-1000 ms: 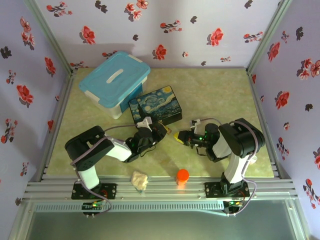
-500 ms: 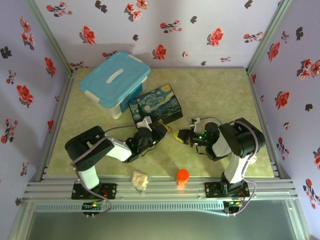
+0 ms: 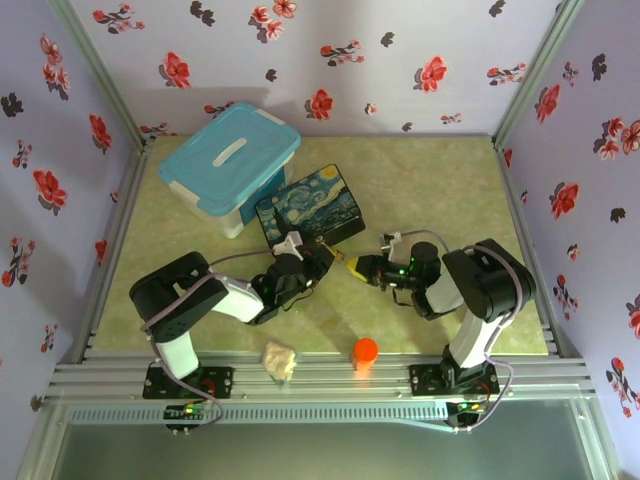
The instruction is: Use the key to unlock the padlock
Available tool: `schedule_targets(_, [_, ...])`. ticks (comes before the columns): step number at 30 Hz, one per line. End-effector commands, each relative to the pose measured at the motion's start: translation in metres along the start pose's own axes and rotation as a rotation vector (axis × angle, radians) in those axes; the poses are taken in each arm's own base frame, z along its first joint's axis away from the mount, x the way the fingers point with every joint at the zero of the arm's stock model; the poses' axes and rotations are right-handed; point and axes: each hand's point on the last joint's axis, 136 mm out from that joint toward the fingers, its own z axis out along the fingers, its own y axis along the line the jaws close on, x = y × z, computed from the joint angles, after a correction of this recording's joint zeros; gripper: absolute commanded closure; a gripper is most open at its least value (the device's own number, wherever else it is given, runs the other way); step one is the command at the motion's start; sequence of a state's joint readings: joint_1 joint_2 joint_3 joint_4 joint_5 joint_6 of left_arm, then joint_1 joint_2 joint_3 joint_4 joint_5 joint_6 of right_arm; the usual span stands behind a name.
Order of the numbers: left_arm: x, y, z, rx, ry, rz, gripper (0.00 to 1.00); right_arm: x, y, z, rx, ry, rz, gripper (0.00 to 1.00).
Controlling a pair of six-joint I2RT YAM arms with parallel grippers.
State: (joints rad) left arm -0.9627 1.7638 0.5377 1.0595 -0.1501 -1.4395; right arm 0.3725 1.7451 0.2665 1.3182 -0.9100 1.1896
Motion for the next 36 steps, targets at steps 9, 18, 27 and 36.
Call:
schedule_targets(9, [0.044,-0.053,-0.007,0.152,0.217,-0.028,1.00,-0.025,0.031,0.007,-0.106,0.035,-0.068,1.00])
schedule_targets(18, [0.038,-0.050,-0.009,0.063,0.241,0.071,1.00,-0.029,0.028,0.008,-0.100,0.024,-0.055,1.00])
schedule_targets(27, [0.032,-0.049,-0.005,0.016,0.237,0.131,1.00,-0.027,0.037,0.019,-0.099,-0.012,-0.011,1.00])
schedule_targets(36, [0.028,-0.051,-0.004,-0.025,0.242,0.213,1.00,-0.016,0.044,0.021,-0.104,-0.019,-0.059,1.00])
